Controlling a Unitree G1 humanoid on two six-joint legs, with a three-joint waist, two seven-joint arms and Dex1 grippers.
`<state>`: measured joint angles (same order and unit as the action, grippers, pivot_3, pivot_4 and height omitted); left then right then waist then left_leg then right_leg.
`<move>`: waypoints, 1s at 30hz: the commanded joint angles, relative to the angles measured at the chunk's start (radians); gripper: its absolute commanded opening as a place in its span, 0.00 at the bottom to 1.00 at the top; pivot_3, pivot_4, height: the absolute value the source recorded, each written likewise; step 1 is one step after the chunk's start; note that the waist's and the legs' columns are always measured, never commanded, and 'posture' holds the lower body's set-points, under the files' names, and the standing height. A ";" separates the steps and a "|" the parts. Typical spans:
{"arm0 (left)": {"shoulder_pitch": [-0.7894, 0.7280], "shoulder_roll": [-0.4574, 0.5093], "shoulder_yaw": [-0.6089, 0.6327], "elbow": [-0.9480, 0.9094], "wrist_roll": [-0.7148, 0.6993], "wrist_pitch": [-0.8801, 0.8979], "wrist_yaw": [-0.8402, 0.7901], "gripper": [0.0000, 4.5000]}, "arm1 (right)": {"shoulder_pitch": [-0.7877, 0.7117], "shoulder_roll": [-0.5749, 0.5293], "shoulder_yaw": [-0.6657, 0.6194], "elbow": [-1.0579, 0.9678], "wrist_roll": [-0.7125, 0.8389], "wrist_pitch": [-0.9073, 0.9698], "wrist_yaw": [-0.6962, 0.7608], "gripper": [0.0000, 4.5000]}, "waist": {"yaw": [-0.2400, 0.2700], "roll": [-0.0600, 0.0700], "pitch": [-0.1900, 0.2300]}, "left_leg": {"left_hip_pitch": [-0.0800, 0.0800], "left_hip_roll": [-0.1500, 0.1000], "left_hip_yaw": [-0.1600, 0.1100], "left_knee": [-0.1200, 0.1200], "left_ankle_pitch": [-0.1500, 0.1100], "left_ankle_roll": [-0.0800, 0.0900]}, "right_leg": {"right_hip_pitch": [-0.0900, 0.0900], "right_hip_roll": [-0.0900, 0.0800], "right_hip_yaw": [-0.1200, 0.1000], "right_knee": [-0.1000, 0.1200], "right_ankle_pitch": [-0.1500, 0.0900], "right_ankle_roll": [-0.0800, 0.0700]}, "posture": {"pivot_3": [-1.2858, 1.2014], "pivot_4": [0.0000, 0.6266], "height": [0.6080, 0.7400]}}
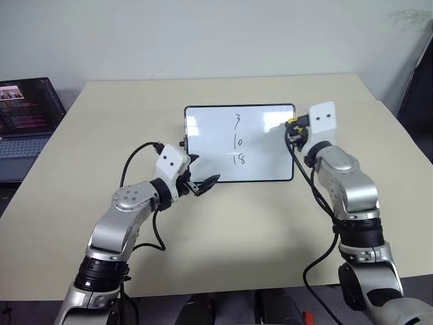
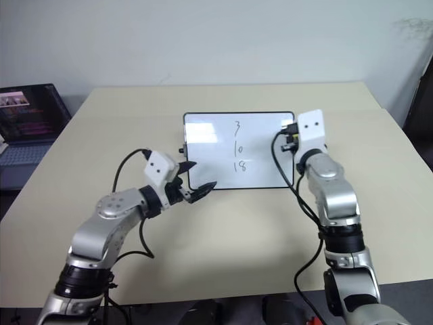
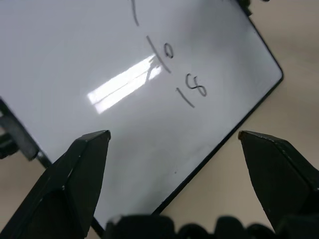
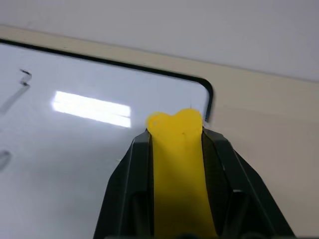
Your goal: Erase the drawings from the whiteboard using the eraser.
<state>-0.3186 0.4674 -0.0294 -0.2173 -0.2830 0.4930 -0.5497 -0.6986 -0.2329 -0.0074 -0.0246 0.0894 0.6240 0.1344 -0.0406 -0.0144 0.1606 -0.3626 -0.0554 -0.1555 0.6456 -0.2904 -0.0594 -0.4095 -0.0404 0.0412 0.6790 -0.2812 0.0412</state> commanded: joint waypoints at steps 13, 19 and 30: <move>0.002 -0.078 0.024 0.101 0.050 -0.140 0.059 1.00 | -0.172 0.107 0.065 0.252 -0.045 -0.313 0.033 0.22 | -0.001 0.000 0.000 | 0.000 0.000 0.001 0.000 0.001 -0.001 | -0.001 0.000 0.000 0.001 0.000 0.000 | 0.52 0.24 1.00; -0.015 -0.081 0.014 0.173 0.066 -0.206 0.040 1.00 | -0.198 0.129 0.087 0.343 -0.063 -0.394 0.049 0.22 | -0.002 0.000 0.000 | 0.000 0.000 0.000 0.000 0.001 -0.001 | -0.001 0.000 0.000 0.000 0.000 0.000 | 0.52 0.24 1.00; -0.042 -0.074 0.019 0.212 0.074 -0.242 0.024 1.00 | -0.230 0.154 0.120 0.455 -0.114 -0.454 0.069 0.22 | -0.016 0.000 0.000 | -0.001 0.000 0.000 0.000 0.001 -0.001 | -0.002 -0.001 0.000 0.001 0.000 0.000 | 0.52 0.24 1.00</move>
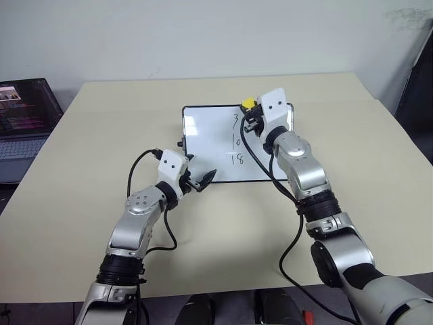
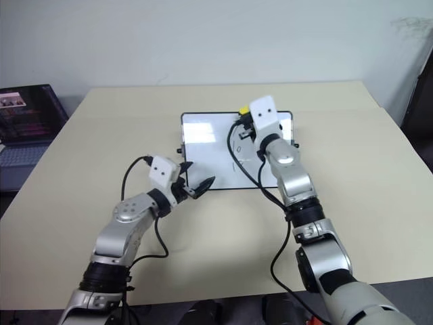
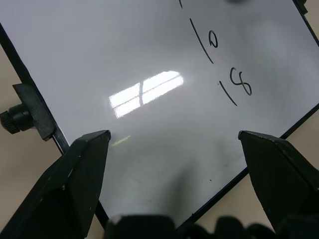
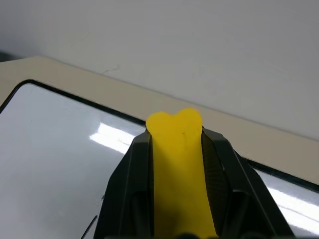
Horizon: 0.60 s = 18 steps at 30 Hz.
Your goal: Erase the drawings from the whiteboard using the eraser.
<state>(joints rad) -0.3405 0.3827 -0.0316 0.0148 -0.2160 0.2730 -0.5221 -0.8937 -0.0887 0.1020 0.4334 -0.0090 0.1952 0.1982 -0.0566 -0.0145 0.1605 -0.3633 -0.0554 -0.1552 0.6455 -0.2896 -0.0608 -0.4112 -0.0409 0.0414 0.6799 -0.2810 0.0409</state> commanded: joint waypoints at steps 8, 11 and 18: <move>-0.006 0.018 0.025 -0.061 0.007 -0.003 0.007 1.00 | -0.064 0.021 0.028 0.074 -0.052 -0.019 0.010 0.22 | 0.000 0.000 0.000 | 0.000 0.000 0.000 0.000 0.000 0.000 | 0.000 0.000 0.000 0.000 0.000 0.000 | 0.52 0.24 1.00; 0.000 0.019 0.027 -0.079 0.004 0.006 0.012 1.00 | -0.081 0.022 0.025 0.105 -0.058 -0.027 0.011 0.22 | -0.001 0.000 0.000 | 0.000 0.000 0.000 0.000 0.000 0.000 | 0.000 0.000 0.000 0.000 0.000 0.000 | 0.52 0.24 1.00; 0.009 0.016 0.028 -0.114 0.003 0.029 0.022 1.00 | -0.123 0.023 0.015 0.171 -0.057 -0.054 0.002 0.22 | -0.002 0.000 0.000 | 0.000 0.000 0.000 0.000 0.000 0.000 | 0.000 0.000 0.000 0.001 0.000 0.000 | 0.52 0.24 1.00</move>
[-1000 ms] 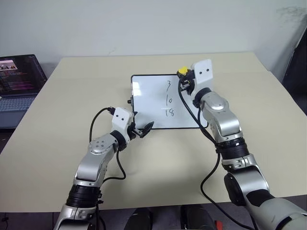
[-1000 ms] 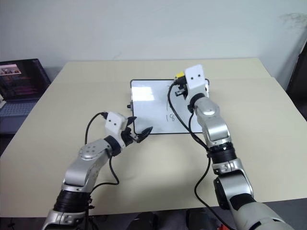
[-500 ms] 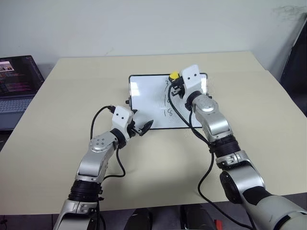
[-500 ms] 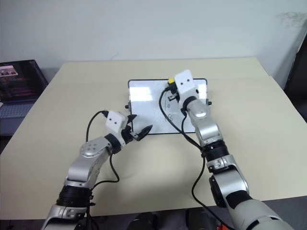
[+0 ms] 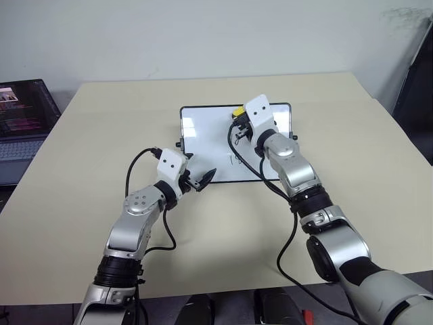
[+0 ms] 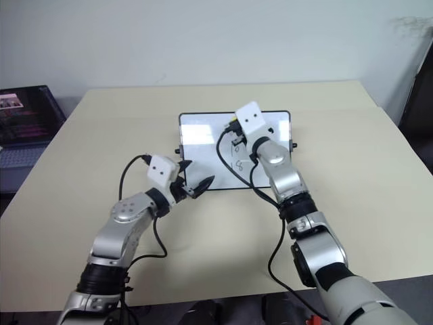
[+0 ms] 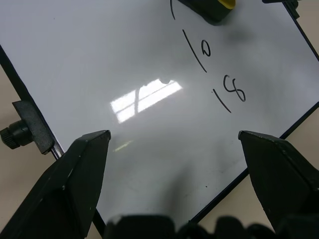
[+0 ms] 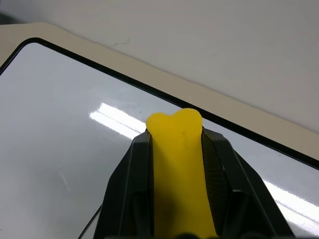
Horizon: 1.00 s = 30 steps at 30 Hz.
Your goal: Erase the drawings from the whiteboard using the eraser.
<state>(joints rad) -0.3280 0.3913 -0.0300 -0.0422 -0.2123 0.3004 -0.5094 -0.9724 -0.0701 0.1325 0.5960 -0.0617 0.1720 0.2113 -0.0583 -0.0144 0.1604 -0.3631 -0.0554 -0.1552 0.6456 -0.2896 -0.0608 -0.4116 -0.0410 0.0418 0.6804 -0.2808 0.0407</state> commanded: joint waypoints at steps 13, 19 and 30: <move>-0.014 0.012 0.031 -0.084 -0.003 0.032 0.021 1.00 | -0.075 0.022 -0.016 0.062 -0.001 -0.068 -0.025 0.22 | -0.001 0.000 0.000 | 0.000 0.000 0.000 0.000 0.000 0.000 | 0.000 0.000 0.000 0.000 0.000 0.000 | 0.52 0.24 1.00; -0.030 0.020 0.048 -0.077 0.001 0.034 0.024 1.00 | -0.002 0.022 0.012 0.008 -0.014 -0.032 -0.004 0.22 | 0.000 0.000 0.000 | 0.000 0.000 0.000 0.000 0.000 0.000 | 0.000 0.000 0.000 0.000 0.000 0.000 | 0.52 0.24 1.00; -0.033 0.022 0.061 -0.108 0.000 0.062 0.039 1.00 | 0.088 0.010 0.023 -0.085 -0.023 0.063 0.020 0.22 | 0.000 0.000 -0.001 | 0.001 0.000 -0.001 0.000 0.000 0.000 | 0.001 0.000 0.000 0.001 0.000 0.000 | 0.52 0.24 1.00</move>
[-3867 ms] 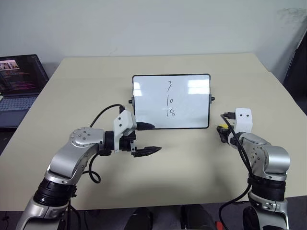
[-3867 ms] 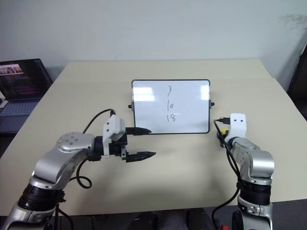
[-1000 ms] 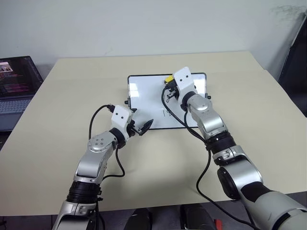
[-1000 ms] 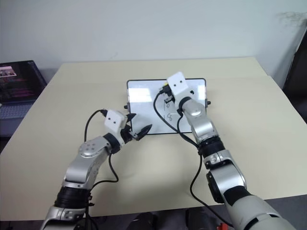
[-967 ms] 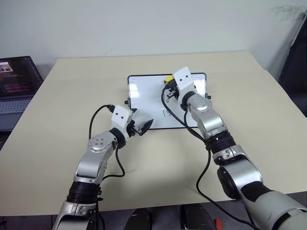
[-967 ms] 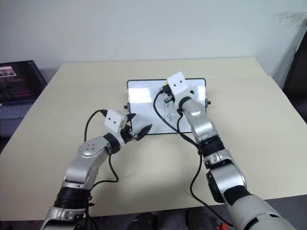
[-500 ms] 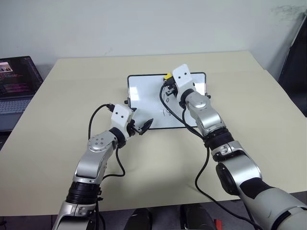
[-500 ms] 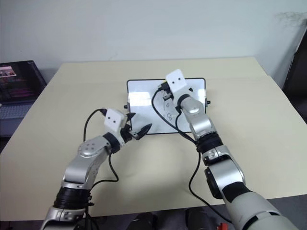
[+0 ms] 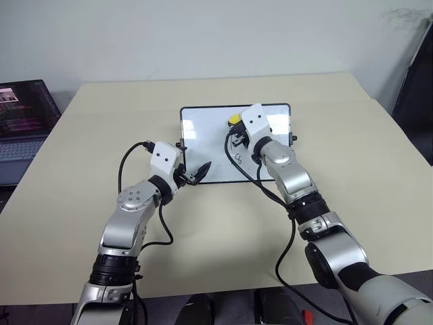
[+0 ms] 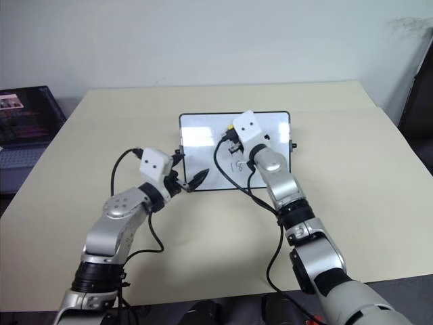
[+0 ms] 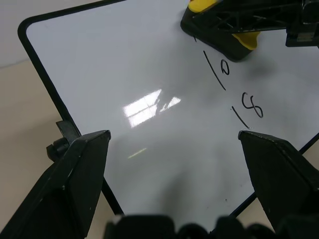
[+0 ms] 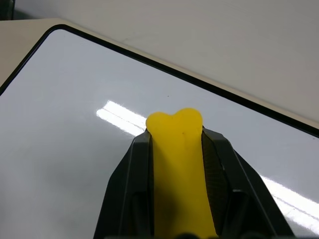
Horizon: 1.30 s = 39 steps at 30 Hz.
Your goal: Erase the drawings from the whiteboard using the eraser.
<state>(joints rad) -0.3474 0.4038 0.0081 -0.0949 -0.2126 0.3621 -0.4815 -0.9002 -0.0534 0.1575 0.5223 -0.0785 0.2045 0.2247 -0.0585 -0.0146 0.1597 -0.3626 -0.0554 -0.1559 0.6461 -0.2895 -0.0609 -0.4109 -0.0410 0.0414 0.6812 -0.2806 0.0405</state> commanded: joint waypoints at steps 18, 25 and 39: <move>-0.043 0.010 0.027 -0.048 0.001 0.018 0.027 1.00 | 0.082 -0.035 0.000 -0.094 -0.027 0.107 0.031 0.22 | 0.002 -0.001 -0.001 | 0.000 0.000 -0.001 0.000 0.000 0.000 | 0.001 0.000 -0.001 0.000 0.000 0.000 | 0.52 0.24 1.00; -0.045 0.010 0.030 -0.043 0.001 0.017 0.027 1.00 | 0.083 -0.045 -0.005 -0.101 -0.027 0.113 0.033 0.22 | 0.002 -0.001 -0.001 | 0.001 0.000 -0.001 0.000 0.000 0.000 | 0.001 0.000 -0.001 0.000 0.001 0.000 | 0.52 0.24 1.00; -0.055 -0.001 0.017 -0.033 0.003 0.015 0.024 1.00 | 0.016 -0.025 -0.072 -0.243 0.029 0.158 0.003 0.22 | 0.002 -0.001 0.000 | -0.001 0.000 -0.001 0.000 0.000 0.000 | 0.000 0.000 -0.001 -0.001 0.001 0.000 | 0.52 0.24 1.00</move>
<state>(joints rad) -0.3791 0.4026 0.0149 -0.1076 -0.2124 0.3880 -0.4611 -0.8461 -0.0906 0.0978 0.3335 -0.0589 0.3697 0.2366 -0.0562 -0.0151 0.1592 -0.3634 -0.0554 -0.1565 0.6459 -0.2894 -0.0611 -0.4114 -0.0409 0.0410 0.6801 -0.2800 0.0404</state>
